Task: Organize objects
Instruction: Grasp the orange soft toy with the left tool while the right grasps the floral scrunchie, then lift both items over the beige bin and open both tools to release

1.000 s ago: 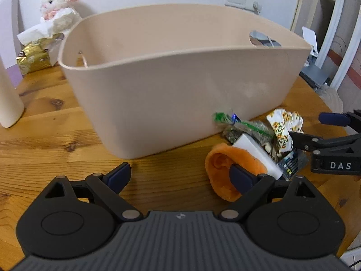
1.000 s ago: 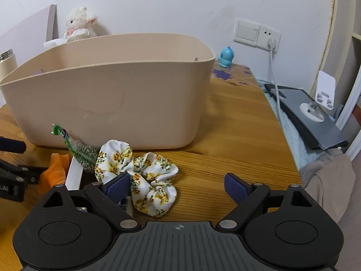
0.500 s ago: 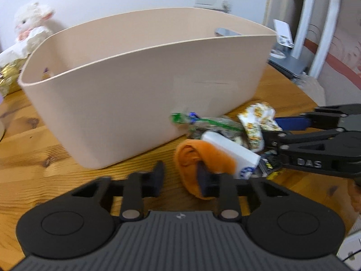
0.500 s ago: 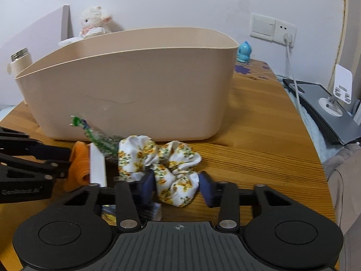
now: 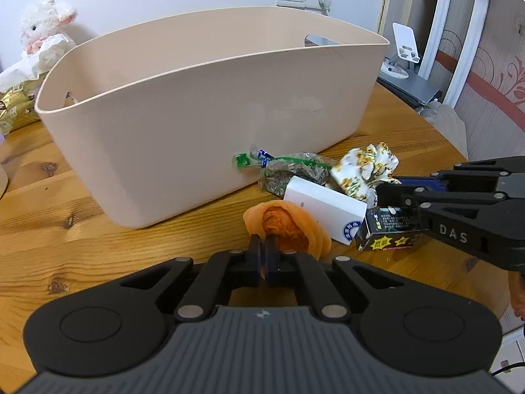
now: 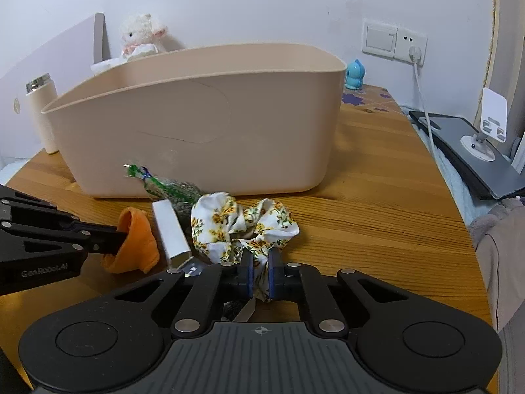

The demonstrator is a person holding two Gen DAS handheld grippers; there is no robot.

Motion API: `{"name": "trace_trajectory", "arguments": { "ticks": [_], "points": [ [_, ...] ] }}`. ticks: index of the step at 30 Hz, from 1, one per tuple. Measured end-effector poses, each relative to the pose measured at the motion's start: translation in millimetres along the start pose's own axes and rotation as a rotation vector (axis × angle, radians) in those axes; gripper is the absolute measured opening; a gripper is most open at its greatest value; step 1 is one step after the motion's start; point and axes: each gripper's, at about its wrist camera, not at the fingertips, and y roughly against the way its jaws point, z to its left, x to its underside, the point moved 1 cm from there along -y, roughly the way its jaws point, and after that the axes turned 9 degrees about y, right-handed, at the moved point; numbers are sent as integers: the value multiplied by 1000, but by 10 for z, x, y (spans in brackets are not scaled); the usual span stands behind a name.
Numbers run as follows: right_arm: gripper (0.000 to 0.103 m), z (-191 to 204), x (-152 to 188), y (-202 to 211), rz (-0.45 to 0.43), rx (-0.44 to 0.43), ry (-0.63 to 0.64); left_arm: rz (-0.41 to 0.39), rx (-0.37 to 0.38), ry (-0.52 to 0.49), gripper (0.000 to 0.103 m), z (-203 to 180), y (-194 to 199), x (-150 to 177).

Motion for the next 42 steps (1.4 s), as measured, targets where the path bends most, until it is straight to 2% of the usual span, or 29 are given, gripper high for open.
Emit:
{"name": "trace_trajectory", "arguments": {
  "ticks": [14,25,29,33,38,42],
  "points": [
    [7,52,-83,619,-112,58,-21,-76,-30,45,2,126,526,22],
    [7,70,-366,1063,-263,105,-32,-221,-44,59,2,235,1017,-268],
    [7,89,-536,1092,-306,113,-40,-269,-65,53,2,269,1122,-467],
    [7,120,-694,1040,-334,120,-44,-283,-105,40,2,301,1112,-675],
    [7,96,-894,883,-351,132,-51,-299,-127,45,2,340,979,-929],
    [7,68,-1042,685,-343,130,-55,-277,-156,75,2,394,741,-1103]
  ]
}}
